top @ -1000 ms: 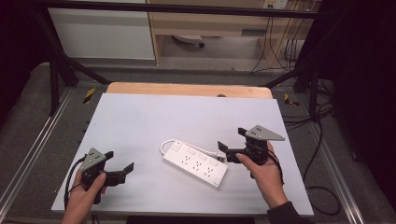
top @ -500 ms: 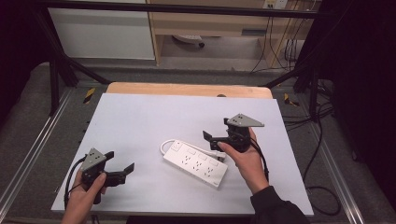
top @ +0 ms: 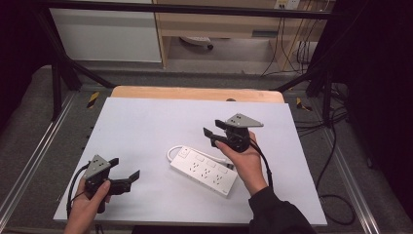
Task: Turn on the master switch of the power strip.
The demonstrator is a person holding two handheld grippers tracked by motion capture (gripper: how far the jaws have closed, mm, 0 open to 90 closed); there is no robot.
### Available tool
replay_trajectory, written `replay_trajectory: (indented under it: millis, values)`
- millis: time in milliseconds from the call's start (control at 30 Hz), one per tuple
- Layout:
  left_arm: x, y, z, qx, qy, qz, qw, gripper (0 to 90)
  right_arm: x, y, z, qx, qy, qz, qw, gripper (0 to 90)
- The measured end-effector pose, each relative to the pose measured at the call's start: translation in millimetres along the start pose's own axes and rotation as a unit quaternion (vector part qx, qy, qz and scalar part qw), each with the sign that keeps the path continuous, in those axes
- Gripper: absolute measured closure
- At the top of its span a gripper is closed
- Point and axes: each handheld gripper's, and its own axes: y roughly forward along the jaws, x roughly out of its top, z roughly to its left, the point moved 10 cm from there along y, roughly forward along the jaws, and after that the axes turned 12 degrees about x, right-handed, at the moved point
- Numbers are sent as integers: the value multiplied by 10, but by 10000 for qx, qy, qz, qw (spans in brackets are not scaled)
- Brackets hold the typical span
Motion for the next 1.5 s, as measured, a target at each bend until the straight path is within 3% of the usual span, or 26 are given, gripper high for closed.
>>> replay_trajectory:
  millis: [367, 667, 1500]
  values:
    - [-2, 2, -8, -17, 35, 4, 10000, 63, -4, 280, 52, 66, -52, 41, 10000, 740]
    - [0, 3, 3, 2, 19, -6, 10000, 63, -21, 420, 62, 71, -52, 101, 9999, 854]
    - [-2, 3, 7, -1, 55, -10, 10000, 64, -309, 778, 152, 231, 7, 821, 9964, 900]
